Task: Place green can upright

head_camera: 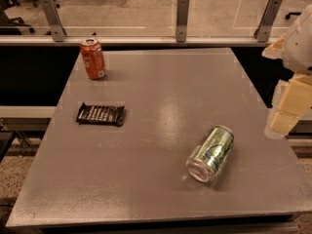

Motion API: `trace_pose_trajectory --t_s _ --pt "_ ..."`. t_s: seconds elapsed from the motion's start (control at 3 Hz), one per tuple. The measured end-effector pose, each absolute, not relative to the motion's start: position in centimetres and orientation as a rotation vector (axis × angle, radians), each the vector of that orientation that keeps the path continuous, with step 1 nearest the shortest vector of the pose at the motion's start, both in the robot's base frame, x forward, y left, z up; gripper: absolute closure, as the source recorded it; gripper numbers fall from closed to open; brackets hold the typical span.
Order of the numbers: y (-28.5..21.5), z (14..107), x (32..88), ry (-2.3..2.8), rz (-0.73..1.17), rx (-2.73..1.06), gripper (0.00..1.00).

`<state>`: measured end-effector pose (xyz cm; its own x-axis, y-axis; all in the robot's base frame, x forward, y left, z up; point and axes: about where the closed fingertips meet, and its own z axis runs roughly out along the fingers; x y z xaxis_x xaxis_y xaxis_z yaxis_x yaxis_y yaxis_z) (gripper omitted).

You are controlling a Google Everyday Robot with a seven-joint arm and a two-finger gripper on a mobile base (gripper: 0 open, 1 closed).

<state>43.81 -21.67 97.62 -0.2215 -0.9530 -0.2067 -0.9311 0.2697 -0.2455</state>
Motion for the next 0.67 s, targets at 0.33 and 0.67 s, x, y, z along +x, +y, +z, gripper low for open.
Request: trace_pose_trajectory --t_s 0.33,0.67 --pt "-21.66 97.62 43.81 2.232 -0.099 -1.725 0.00" --pt "-21.14 97.28 44.49 2.176 -0.123 -1.821 0.00"
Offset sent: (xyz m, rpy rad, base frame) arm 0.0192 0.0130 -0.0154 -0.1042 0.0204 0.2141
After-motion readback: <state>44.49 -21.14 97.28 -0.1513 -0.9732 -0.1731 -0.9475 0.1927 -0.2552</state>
